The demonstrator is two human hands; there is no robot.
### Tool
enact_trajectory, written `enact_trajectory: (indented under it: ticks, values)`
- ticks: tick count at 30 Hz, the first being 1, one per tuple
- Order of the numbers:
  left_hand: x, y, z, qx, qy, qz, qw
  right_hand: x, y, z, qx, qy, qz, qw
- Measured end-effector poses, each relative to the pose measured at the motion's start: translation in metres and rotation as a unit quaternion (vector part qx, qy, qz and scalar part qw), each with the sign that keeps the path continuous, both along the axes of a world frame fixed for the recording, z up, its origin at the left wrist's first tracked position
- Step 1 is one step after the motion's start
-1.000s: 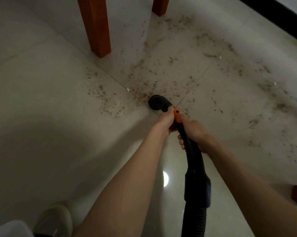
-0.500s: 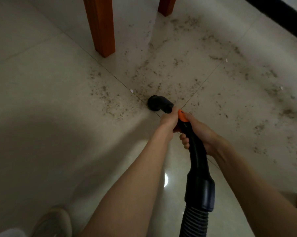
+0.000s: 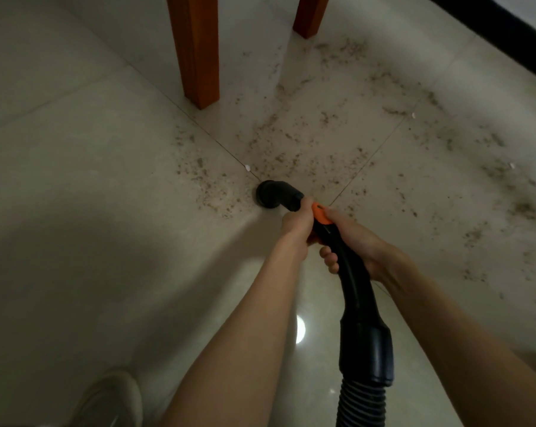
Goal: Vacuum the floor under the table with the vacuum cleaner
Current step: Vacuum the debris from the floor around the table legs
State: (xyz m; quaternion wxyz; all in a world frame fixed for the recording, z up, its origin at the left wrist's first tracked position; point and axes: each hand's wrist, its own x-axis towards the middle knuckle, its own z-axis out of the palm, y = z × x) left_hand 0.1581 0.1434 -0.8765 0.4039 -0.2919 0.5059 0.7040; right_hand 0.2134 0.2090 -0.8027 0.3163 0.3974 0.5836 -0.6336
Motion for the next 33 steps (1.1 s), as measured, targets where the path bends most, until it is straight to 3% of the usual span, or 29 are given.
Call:
enact_trajectory:
  ticks: [13, 25, 33]
  values:
    - [0.025, -0.03, 0.0, -0.002, -0.003, 0.011, 1.0, 0.016, -0.024, 0.005, 0.053, -0.003, 0.076, 0.996]
    - [0.032, -0.07, -0.005, -0.001, 0.003, 0.095, 0.995, 0.012, -0.06, 0.007, 0.077, 0.009, 0.149, 0.986]
    - [0.024, -0.067, -0.001, -0.024, 0.001, 0.079, 0.997, 0.008, -0.059, 0.005, 0.095, 0.019, 0.136, 0.986]
